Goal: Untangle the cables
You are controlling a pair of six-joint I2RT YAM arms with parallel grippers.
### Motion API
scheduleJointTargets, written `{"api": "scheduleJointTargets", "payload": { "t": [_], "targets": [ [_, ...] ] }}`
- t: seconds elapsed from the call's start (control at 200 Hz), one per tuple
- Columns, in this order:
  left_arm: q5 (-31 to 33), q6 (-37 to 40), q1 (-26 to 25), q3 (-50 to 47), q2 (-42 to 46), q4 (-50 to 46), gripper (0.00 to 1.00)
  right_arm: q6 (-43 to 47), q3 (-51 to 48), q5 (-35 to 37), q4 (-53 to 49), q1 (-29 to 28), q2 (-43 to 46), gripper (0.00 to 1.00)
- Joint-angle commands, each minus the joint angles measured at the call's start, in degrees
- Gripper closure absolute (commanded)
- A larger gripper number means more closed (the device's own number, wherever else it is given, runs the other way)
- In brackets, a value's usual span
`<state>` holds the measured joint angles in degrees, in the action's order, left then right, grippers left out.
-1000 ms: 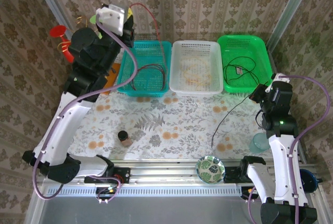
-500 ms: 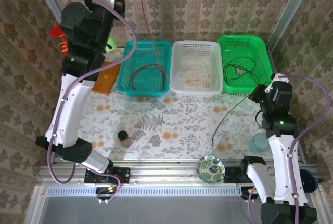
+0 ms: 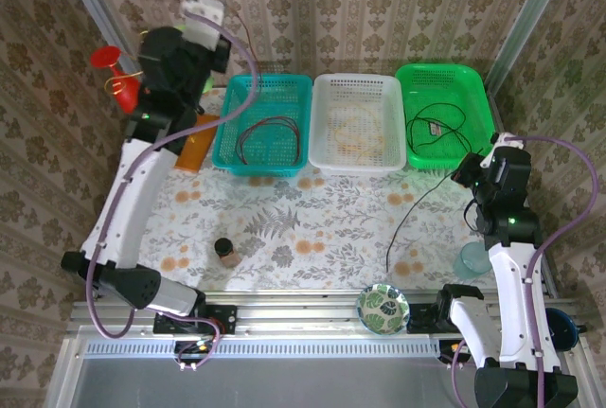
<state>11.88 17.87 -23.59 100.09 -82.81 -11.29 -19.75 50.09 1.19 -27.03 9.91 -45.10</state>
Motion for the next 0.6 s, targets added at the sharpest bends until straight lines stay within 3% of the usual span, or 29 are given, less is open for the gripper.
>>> {"api": "scheduleJointTargets", "payload": {
  "t": [0.0,0.11,0.415,0.595],
  "targets": [
    [2.3,-0.7,0.8,-11.4,-2.9,-4.5,1.00,-0.5,0.6,-1.5,0.2,0.1,0.5,1.00],
    [-2.1,-7.1,1.0,-19.3,-4.9,-4.6,1.00,-0.3,0.8,-1.9,-0.1,0.1,0.5,1.00],
    [2.1,-9.9,1.6,-20.7,-15.0,-11.9,1.00,0.1,0.9,-2.5,-0.9,0.1,0.9,1.00],
    [-5.3,-11.4,1.9,-18.9,-21.1,-14.9,1.00,-0.1,0.8,-3.0,-1.3,0.1,1.3,1.00]
  ]
}}
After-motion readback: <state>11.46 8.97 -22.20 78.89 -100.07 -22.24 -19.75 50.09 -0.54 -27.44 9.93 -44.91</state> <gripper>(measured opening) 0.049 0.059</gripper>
